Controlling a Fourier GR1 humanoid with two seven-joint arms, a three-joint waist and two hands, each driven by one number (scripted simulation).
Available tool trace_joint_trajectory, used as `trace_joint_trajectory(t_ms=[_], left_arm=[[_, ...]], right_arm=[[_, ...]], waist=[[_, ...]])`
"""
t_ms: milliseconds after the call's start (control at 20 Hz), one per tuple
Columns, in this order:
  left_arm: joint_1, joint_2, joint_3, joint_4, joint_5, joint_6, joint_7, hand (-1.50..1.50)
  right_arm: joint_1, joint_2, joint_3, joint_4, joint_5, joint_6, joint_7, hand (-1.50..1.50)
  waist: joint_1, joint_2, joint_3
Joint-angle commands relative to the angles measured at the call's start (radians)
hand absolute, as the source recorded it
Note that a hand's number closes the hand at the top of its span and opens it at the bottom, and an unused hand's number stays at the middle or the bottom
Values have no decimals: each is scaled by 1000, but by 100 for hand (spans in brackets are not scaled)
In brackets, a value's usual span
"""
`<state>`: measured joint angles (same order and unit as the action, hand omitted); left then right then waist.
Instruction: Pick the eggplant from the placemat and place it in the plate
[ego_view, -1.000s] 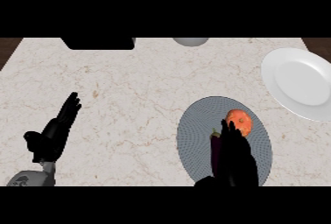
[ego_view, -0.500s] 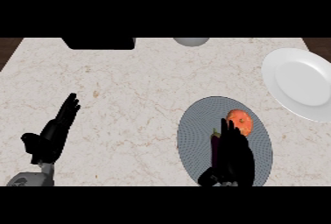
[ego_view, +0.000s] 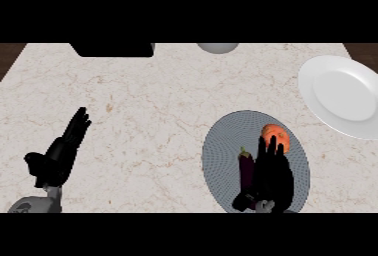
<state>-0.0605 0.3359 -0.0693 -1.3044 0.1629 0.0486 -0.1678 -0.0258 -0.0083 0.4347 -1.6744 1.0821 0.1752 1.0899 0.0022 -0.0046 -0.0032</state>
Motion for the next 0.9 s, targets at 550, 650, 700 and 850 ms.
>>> trace_joint_trajectory(t_ms=[550,650,700,850], left_arm=[[16,-37,16,-36,-51,-21,29,0],[14,-14,57,-10,-17,-22,8,0],[25,-10,51,-22,-24,-21,5,0],[30,-18,61,-12,-21,-6,1,0]], right_arm=[[21,0,10,128,11,-92,-123,150],[60,-305,-242,-41,-204,17,-373,150],[85,-353,-280,-19,-218,-22,-441,150],[80,-425,-367,-26,-273,-24,-533,150]], waist=[[0,4,4],[-25,3,6],[-35,3,10],[-71,1,18]])
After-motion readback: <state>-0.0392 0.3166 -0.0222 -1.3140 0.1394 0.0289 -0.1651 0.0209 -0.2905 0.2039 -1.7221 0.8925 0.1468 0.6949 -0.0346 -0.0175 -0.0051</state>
